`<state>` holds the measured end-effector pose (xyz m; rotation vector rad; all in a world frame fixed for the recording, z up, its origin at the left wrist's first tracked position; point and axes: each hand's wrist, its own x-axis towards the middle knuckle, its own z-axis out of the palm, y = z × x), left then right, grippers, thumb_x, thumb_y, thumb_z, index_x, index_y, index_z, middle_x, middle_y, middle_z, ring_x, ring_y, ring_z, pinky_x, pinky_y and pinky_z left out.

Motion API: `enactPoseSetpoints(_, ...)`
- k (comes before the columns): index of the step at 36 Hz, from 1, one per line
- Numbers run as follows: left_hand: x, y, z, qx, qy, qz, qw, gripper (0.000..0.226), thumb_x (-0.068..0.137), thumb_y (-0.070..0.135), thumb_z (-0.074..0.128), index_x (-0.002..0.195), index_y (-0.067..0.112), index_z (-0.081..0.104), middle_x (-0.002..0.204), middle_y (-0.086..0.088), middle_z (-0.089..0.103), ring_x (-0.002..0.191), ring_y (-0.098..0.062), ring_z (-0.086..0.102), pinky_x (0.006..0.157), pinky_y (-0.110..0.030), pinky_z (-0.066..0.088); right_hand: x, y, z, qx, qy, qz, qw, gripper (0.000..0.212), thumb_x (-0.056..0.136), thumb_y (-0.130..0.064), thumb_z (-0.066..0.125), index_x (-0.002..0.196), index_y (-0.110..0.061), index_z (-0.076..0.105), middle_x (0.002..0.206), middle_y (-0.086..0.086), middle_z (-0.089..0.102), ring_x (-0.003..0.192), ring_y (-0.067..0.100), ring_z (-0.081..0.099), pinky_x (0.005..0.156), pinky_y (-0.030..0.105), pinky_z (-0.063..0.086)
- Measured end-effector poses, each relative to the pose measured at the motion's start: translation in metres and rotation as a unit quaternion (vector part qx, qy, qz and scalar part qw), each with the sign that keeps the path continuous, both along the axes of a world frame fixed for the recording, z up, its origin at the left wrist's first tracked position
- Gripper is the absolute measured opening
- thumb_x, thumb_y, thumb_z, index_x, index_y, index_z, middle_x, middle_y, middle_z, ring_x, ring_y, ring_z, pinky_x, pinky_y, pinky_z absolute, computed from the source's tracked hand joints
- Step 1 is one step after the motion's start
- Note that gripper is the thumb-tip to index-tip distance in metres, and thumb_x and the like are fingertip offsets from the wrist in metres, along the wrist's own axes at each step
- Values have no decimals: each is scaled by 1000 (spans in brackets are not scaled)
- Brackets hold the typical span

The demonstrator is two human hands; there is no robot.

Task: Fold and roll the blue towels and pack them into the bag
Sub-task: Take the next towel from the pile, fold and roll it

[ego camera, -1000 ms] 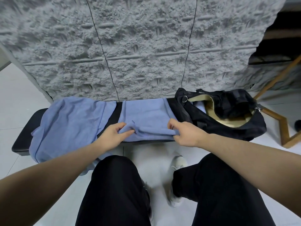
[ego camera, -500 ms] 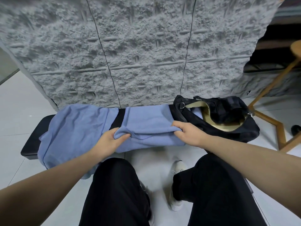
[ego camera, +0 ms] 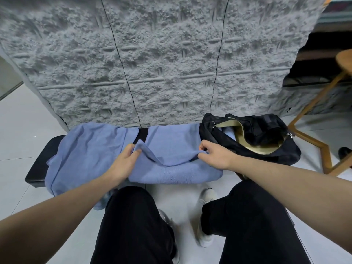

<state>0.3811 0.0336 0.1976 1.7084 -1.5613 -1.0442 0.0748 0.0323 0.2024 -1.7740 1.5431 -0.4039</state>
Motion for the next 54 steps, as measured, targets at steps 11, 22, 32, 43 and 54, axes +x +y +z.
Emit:
enactPoseSetpoints(11,-24,-48,-6,-54,8,88,995,36,102,29,43,73,19,24,69,1,24,60,-13,24,53,-26,22,10,-52,-4,-77,67,-108,989,20,87,-27,57,91,-8,56,81,6,61,78,22,55,71,35,43)
enactPoseSetpoints(22,-40,-103,-42,-76,13,69,995,31,103,32,39,79,13,43,67,-2,42,58,-13,36,54,-30,28,28,-108,-54,-82,68,-100,989,24,92,-17,45,70,-22,37,86,6,47,78,25,47,67,33,32)
enactPoseSetpoints(32,-25,-141,-119,-73,-262,-145,951,30,102,19,44,73,17,34,78,3,41,76,-23,43,63,-33,27,30,-133,-108,-26,172,1,985,22,93,-10,51,77,-17,37,99,11,48,100,28,47,66,24,19)
enactPoseSetpoints(43,0,-134,-123,-40,-251,-125,959,17,104,20,37,89,10,40,60,-12,44,52,-29,43,50,-36,27,29,-124,-104,32,207,36,977,8,94,-14,44,96,-13,36,88,13,52,79,31,48,63,34,31)
enactPoseSetpoints(54,0,-136,-99,-18,-163,-51,985,35,104,34,39,78,10,40,67,-13,44,59,-26,43,51,-33,27,34,-129,-85,33,146,-20,989,16,92,-28,52,87,-13,54,81,7,62,69,23,58,63,32,48)
